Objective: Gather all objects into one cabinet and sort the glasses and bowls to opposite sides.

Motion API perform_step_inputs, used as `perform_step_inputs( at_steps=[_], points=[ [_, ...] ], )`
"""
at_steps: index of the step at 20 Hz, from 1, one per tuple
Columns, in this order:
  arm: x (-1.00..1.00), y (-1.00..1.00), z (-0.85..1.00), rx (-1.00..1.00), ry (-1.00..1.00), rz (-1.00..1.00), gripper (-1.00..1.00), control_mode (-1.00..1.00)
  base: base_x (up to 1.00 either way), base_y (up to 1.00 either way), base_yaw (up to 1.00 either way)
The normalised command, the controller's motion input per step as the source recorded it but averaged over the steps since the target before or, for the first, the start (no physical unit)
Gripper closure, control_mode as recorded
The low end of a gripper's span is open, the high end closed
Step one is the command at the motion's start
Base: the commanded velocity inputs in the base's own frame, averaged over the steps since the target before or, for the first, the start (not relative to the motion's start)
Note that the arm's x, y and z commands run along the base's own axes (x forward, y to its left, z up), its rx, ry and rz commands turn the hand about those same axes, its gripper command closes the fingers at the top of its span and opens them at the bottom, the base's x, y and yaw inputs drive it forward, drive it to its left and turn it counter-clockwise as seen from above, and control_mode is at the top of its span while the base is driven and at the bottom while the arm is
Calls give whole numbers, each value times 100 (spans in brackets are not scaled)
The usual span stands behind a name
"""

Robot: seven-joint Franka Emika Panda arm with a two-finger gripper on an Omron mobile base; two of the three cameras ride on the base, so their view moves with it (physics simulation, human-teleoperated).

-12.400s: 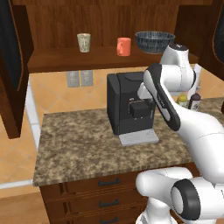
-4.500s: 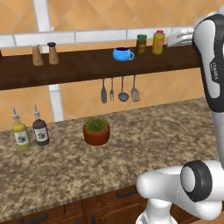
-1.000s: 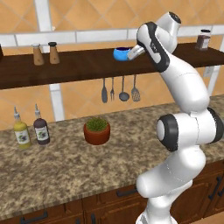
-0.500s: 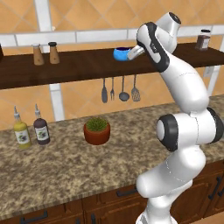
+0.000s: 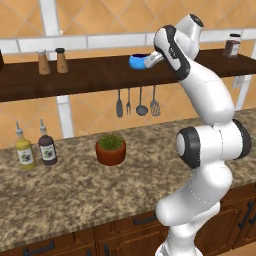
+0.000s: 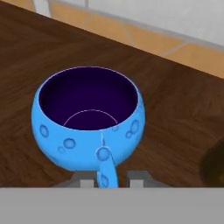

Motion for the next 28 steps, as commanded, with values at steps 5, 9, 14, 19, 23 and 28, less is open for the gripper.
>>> perform_step_inputs(
  at_steps=[5, 9, 14, 19, 23, 28],
  points=[
    [-1, 33, -16, -2, 5, 3, 100, -100, 0, 0, 0],
    [0, 27, 0, 0, 3, 0, 100, -100, 0, 0, 0],
    [-15, 1, 25, 10, 0, -7, 100, -100, 0, 0, 0],
    [-40, 0, 63, 18, 1, -12, 100, -100, 0, 0, 0],
    [-38, 7, 21, 7, 9, -17, 100, -100, 0, 0, 0],
    [-63, 7, -15, -2, -3, -12, 100, -100, 0, 0, 0]
  ],
)
